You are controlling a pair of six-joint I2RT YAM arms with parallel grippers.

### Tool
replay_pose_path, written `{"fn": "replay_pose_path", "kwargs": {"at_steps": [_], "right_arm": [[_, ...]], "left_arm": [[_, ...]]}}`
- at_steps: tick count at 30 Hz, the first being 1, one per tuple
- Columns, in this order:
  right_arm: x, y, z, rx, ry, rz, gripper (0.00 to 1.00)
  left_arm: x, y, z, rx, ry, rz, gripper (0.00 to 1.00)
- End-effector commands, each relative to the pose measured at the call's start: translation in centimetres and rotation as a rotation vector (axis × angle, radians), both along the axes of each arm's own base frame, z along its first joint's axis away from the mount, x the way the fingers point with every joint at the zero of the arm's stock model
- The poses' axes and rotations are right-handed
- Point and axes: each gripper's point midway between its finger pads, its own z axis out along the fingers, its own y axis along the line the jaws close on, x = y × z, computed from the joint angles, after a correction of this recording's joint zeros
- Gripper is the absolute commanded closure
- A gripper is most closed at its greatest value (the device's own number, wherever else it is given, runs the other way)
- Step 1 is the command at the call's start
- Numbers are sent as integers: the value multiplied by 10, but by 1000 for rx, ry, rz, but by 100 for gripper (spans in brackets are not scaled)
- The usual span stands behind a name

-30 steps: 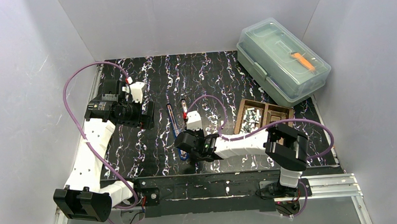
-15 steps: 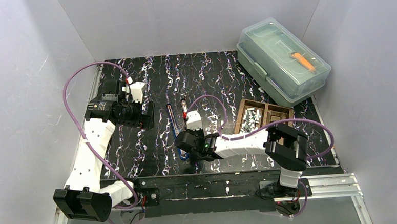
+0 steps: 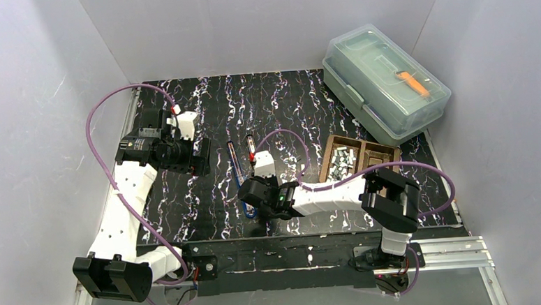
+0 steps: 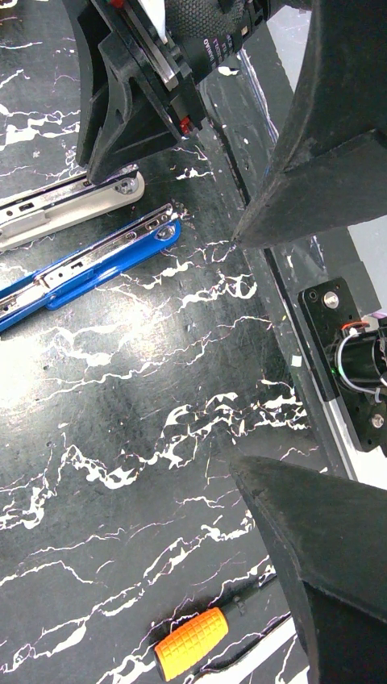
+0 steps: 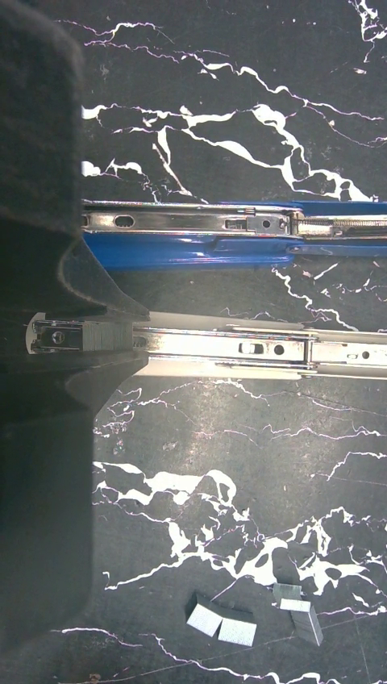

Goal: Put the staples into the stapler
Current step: Install the staple into the stapler.

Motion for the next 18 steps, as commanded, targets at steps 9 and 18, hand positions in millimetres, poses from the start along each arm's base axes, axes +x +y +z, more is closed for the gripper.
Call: {"fn": "replay_pose_path", "kwargs": {"at_steps": [9,18], "right_arm": [[4,-1,7,57,-14,-33,99],[5,-3,3,55,-4,-38,99]], "left_arm": [[-5,0,3,-7,-14,-6,1],[-4,0,3,-6,-16,-7,1]]}}
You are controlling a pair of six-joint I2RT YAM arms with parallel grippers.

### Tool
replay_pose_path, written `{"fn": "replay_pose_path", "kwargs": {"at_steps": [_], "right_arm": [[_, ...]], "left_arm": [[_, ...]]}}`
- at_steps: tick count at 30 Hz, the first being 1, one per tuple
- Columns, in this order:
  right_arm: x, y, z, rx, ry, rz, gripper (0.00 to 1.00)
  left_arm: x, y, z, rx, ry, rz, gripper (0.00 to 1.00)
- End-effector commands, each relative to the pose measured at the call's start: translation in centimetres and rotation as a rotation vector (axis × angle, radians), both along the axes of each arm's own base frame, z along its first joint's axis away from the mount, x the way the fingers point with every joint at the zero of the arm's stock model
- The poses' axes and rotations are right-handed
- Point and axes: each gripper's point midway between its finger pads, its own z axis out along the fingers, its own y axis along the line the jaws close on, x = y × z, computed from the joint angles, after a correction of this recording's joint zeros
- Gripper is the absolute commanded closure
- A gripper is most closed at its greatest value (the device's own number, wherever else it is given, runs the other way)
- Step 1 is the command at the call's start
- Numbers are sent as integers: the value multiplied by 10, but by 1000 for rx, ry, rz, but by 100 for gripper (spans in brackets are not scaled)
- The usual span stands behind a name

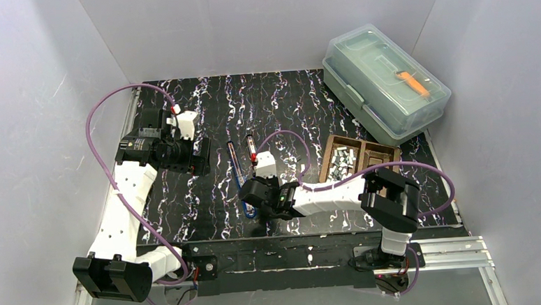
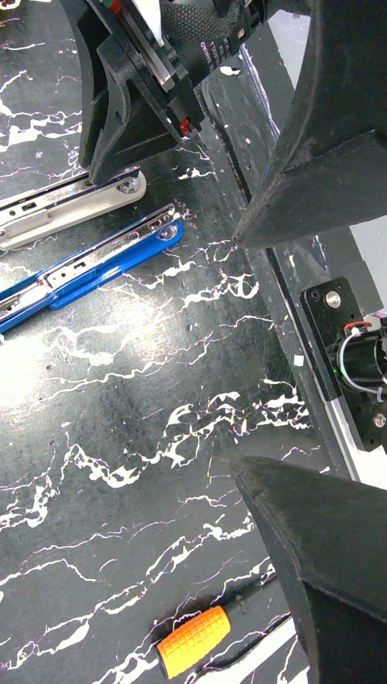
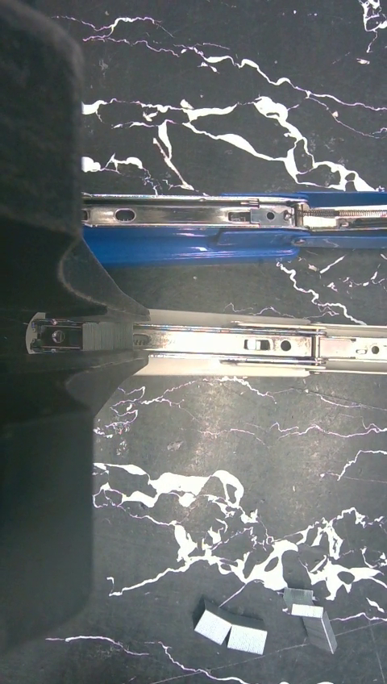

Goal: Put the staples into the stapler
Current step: Install the staple into the stapler.

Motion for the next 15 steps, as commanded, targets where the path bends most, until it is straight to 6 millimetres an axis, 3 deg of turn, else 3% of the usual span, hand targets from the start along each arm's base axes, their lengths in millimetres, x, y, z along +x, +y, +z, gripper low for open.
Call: {"fn": "replay_pose_path", "kwargs": {"at_steps": [1,9,15], "right_arm": [[4,-1,7,42,-17,-24,99],[2,-4,-4,19,1,-19,99],[3,-5,-1,12,-8,-16,99]], "left_arm": [[-6,0,2,-5,-8,-6,1],[-4,0,4,-5,-16,-8,1],[-3,0,7,-7,-22,-7,1]]}}
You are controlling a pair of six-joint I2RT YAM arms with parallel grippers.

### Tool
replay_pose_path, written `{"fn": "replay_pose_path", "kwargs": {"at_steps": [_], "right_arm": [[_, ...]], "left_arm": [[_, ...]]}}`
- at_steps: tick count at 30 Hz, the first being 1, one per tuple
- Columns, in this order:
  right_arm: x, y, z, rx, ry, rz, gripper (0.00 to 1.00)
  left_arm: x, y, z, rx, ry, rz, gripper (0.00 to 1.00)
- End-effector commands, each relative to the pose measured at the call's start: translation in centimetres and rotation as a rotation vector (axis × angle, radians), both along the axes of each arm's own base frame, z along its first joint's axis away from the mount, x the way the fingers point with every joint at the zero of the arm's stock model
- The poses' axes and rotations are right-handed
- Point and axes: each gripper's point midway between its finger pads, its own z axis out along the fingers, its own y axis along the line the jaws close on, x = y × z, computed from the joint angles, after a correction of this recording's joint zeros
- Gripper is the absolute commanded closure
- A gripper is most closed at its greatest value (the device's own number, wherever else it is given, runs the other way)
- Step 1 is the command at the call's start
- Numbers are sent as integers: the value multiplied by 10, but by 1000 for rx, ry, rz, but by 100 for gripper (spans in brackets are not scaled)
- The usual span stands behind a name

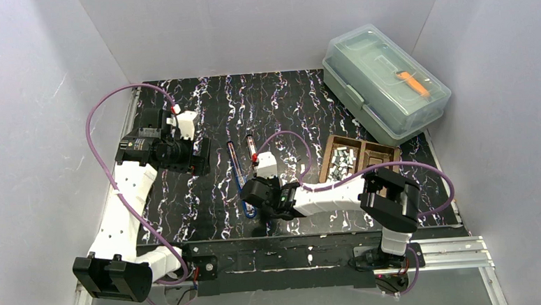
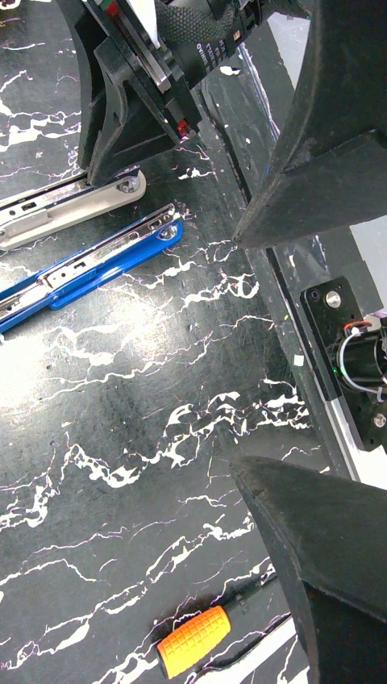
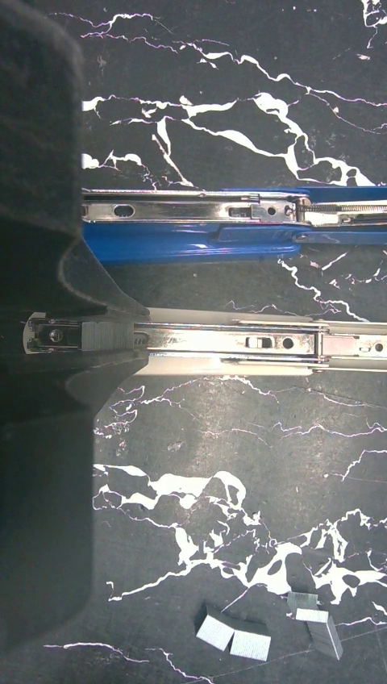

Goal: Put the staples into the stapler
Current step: Install the staple into the stapler.

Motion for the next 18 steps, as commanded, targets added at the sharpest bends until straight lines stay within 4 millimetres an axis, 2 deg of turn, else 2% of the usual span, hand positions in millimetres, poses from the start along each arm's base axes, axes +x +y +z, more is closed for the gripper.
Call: {"fn": "replay_pose_path", "kwargs": {"at_steps": [1,6,13,16,18], "right_arm": [[3,-4,3,1,-13,-13,95],[2,-4,2,-2,-10,-10,73],[3,-4,5,5,-13,-10,57],[4,-3,14,24,-21,-11,56],[4,-7,22,41,-30,-18,61]], "left_arm": [[-3,0,7,-7,-21,-7,1],[-2,0,8,-7,-26,-8,1],[-3,0,7,-8,-23,-8,1],[-2,-1,8,-11,-23,-9,1],[-3,-1,8,-14,-21,-9,1]]}}
